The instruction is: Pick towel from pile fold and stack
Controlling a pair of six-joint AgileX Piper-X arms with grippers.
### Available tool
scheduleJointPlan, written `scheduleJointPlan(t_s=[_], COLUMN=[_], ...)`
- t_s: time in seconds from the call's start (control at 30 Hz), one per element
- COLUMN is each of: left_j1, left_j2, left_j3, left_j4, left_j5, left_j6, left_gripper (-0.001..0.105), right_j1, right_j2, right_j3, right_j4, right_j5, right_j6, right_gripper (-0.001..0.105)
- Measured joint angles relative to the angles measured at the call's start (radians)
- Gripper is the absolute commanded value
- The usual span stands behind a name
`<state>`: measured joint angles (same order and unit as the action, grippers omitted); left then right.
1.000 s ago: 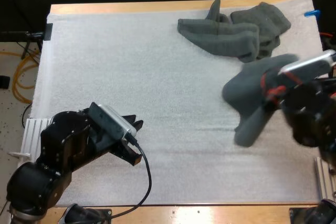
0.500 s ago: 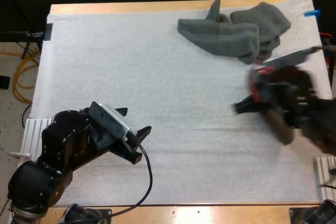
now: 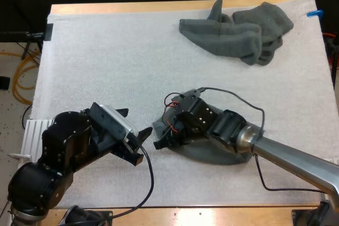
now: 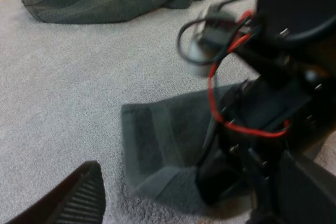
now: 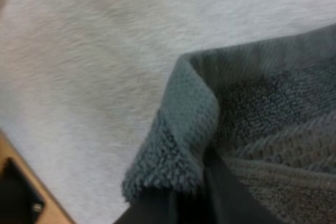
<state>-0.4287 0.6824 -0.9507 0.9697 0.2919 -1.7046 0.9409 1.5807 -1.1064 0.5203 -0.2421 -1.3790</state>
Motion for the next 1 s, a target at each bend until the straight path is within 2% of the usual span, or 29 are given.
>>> scheduleJointPlan(t_s=[0.07, 0.1, 0.13, 0.17, 0.23, 0.3, 0.4, 0.53, 0.63, 0.73, 1.0], left_j1=[0.000, 0.000, 0.000, 0.000, 0.000, 0.000, 0.000, 0.000, 0.000, 0.000, 0.000], left_j2=[0.000, 0.000, 0.000, 0.000, 0.000, 0.000, 0.000, 0.000, 0.000, 0.012, 0.071], left_j3=[0.000, 0.000, 0.000, 0.000, 0.000, 0.000, 0.000, 0.000, 0.000, 0.000, 0.000], left_j4=[0.000, 0.000, 0.000, 0.000, 0.000, 0.000, 0.000, -0.025, -0.061, -0.077, -0.082], left_j5=[0.000, 0.000, 0.000, 0.000, 0.000, 0.000, 0.000, -0.018, -0.047, -0.053, -0.055], left_j6=[0.009, 0.010, 0.012, 0.013, 0.014, 0.022, 0.037, 0.050, 0.056, 0.059, 0.059], left_gripper=[0.066, 0.066, 0.066, 0.066, 0.066, 0.066, 0.066, 0.066, 0.066, 0.066, 0.066], right_j1=[0.000, 0.000, 0.000, 0.000, 0.000, 0.000, 0.003, 0.002, -0.031, -0.136, -0.425], right_j2=[0.014, 0.017, 0.017, 0.017, 0.017, 0.009, -0.031, -0.124, -0.178, -0.188, -0.183], right_j3=[0.000, 0.000, 0.000, 0.000, 0.000, 0.000, 0.000, 0.000, -0.005, -0.005, 0.086], right_j4=[-0.008, -0.008, -0.008, -0.008, -0.006, 0.010, 0.069, 0.142, 0.210, 0.282, 0.361], right_j5=[-0.026, -0.038, -0.053, -0.075, -0.136, -0.212, -0.205, -0.032, 0.122, 0.221, 0.261], right_j6=[0.009, 0.011, 0.011, 0.013, 0.014, 0.013, -0.010, -0.093, -0.114, -0.125, -0.183], right_gripper=[0.005, 0.012, 0.024, 0.030, 0.059, 0.075, 0.077, 0.077, 0.077, 0.077, 0.077])
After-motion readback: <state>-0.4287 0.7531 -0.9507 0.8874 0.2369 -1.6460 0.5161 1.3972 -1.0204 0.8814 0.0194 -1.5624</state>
